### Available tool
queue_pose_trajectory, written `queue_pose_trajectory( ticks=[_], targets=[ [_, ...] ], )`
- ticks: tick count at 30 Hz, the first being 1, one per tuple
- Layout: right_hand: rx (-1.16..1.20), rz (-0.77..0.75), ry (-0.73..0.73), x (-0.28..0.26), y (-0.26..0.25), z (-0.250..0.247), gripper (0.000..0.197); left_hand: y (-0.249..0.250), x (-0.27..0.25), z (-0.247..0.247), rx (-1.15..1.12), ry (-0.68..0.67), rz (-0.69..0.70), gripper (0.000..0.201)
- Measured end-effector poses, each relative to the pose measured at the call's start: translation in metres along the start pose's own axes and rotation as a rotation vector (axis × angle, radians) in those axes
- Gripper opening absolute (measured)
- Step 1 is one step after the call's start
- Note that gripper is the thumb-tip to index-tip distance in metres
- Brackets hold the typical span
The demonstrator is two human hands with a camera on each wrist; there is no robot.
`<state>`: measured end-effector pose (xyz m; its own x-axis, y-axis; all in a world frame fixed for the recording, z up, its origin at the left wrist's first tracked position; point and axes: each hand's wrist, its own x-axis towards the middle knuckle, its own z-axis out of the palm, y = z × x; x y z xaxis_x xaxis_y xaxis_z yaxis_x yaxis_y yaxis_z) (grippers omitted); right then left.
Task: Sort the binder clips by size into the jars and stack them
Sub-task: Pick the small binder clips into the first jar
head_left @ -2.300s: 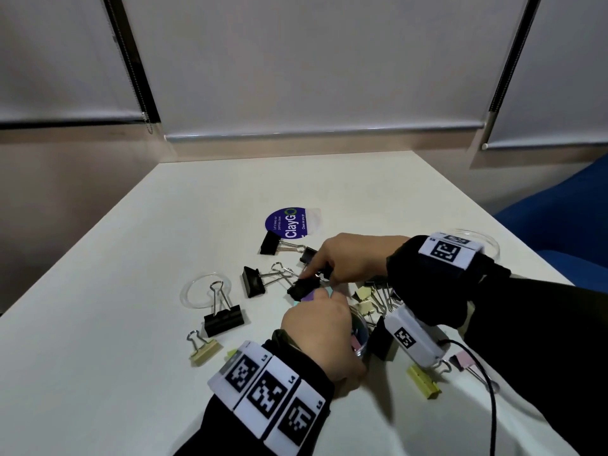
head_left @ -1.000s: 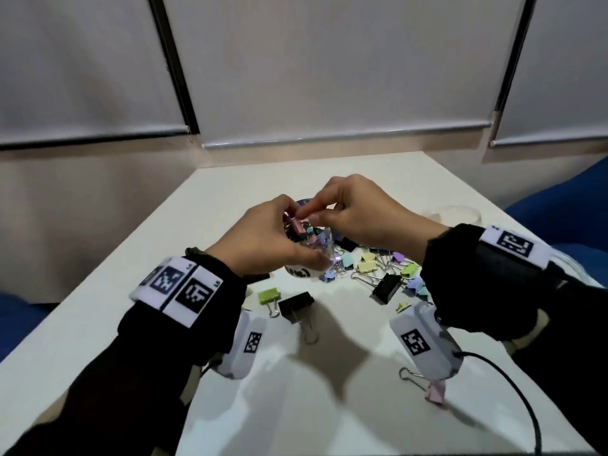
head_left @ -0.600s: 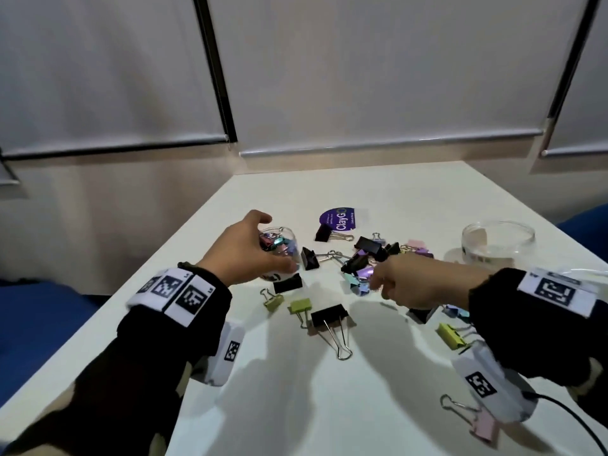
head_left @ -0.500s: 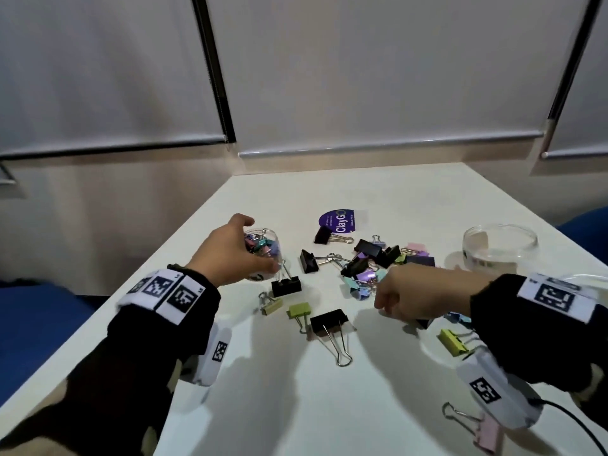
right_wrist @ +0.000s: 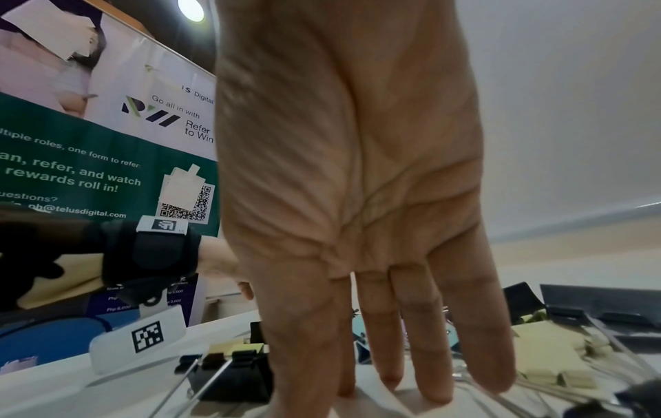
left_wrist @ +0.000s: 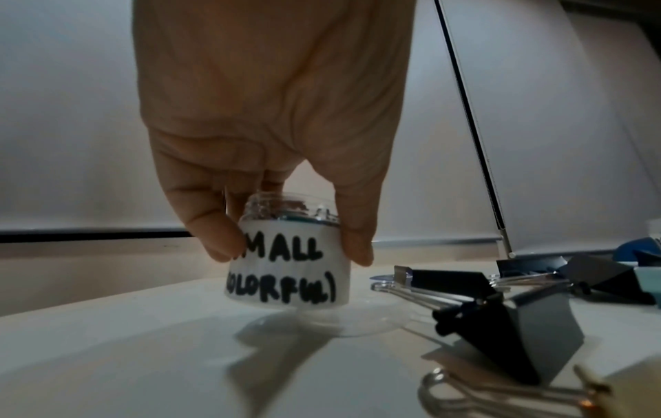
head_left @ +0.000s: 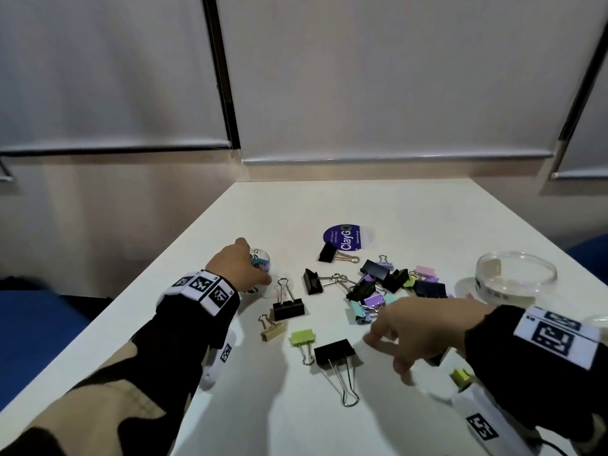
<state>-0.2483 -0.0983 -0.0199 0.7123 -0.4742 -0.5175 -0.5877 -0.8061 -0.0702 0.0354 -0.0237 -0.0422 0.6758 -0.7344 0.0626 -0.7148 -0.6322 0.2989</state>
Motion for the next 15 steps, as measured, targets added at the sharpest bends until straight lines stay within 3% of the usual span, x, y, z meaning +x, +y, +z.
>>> queue_pose_trajectory(
  ticks=[5,12,15],
  targets=[
    [-0.022,-0.007,-0.035,0.000,0.000,0.000,0.047,0.006,0.006,0.007,-0.048,0.043,-0.029,0.066],
    [-0.113,-0.016,-0.001,0.000,-0.006,0.000,0.044,0.009,0.017,0.017,-0.195,-0.120,0.069,0.079],
    [-0.112,-0.030,0.019,0.000,-0.005,0.004,0.046,0.015,0.019,0.023,-0.224,-0.124,0.123,0.080]
  ],
)
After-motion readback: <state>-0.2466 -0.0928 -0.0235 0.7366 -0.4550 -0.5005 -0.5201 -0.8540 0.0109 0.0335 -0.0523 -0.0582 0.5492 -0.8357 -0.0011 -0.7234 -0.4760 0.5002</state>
